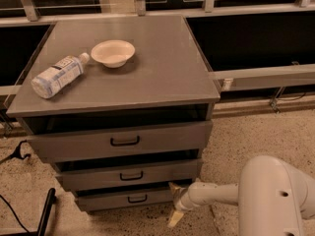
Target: Open bottom drawer
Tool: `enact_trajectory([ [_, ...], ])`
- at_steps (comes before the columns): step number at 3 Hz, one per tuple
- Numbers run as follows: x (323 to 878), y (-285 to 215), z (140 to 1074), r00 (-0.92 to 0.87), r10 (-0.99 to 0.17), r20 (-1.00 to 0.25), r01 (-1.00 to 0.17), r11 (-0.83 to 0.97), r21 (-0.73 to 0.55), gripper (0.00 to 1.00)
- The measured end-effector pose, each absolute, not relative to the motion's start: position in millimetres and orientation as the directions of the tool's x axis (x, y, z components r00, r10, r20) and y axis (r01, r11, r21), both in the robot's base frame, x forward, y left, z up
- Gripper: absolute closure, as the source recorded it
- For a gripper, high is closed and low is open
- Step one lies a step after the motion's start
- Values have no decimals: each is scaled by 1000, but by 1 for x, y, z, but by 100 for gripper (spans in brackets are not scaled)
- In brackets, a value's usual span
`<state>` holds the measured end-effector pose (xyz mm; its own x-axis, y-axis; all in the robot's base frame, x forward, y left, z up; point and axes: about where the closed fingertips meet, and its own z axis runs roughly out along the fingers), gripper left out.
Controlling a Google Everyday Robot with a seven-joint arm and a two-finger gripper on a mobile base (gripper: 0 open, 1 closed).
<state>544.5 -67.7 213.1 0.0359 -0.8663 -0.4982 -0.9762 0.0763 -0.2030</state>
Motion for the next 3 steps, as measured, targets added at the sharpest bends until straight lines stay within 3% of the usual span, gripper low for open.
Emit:
enact_trajectory([
  [3, 579, -58, 204, 62, -860, -506, -972, 63, -227, 0],
])
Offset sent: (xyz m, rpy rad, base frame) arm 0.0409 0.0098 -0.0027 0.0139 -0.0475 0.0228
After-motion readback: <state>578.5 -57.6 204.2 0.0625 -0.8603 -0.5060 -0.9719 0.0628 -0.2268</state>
